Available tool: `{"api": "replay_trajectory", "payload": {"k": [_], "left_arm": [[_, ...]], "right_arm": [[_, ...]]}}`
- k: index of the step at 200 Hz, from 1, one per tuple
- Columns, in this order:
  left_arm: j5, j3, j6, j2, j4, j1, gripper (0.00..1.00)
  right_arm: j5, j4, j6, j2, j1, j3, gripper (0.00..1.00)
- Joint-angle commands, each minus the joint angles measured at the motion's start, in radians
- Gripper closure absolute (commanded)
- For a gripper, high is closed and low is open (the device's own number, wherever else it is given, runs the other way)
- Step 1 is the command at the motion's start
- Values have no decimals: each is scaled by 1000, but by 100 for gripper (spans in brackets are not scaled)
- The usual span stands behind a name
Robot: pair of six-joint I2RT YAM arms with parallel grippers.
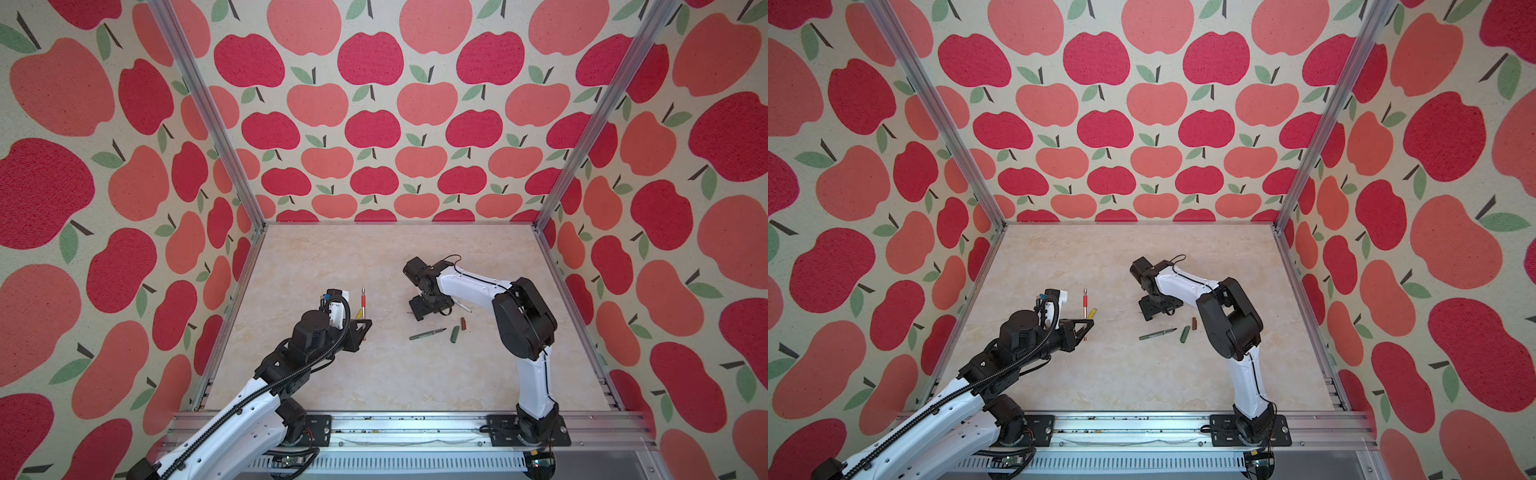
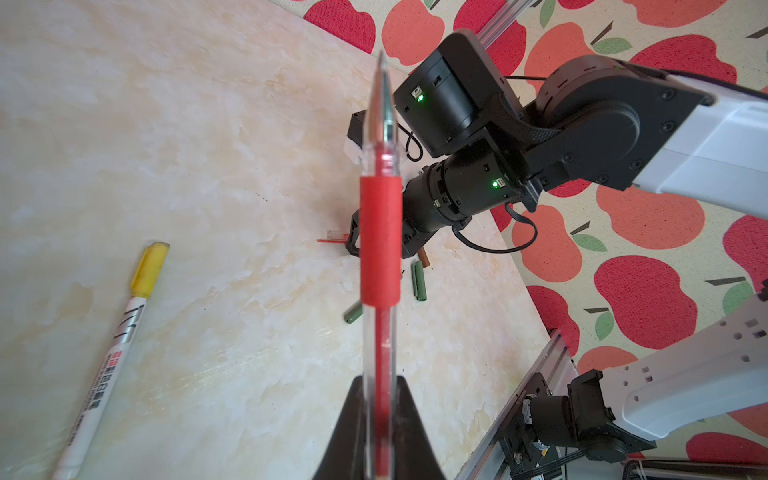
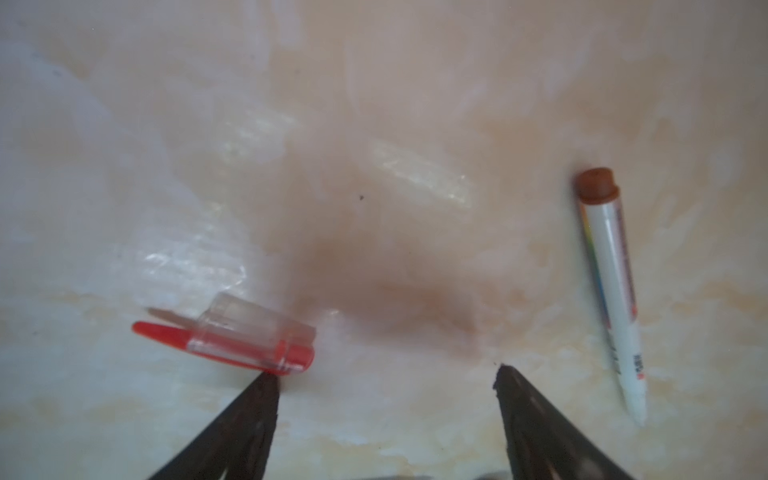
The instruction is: Insert the pens into the pen caps
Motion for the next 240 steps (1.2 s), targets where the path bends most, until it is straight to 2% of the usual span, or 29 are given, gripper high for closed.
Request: {"api": "replay_trajectory", "payload": {"k": [1,31,56,82,95,112,130,148,184,240], "left_arm": [[19,22,3,6,17,6,100],[10,23,6,0,12,7,100],[10,22,7,3,13,10,100],[7,33,13,-7,0,10,100],[5,36,20,-12,-3,11,100],[-8,41,23,-21,-5,12,100],[-21,40,20,-29,-4,12,100],[-32,40,9,-37,-6,13,100],[-41,42,10,-54,-19,13,100],[9,67,81,-68,-67,13,100]], "right_arm": [[76,-19,-49,23,-28,27,16],[63,-10,-33,33,-72,65,16],[17,-5,70,-9,-83,75,17],[-35,-40,411,-121,-83,47,21],[-89,-25,582,-183,-76,4,24],[-102,9,804,-252,-49,-73,26],[-115,4,999,-273,-16,-100,27],[-113,-28,1124,-247,15,-68,27],[-126,-24,1287,-169,43,-26,30],[-145,-7,1313,-32,38,45,35]]}}
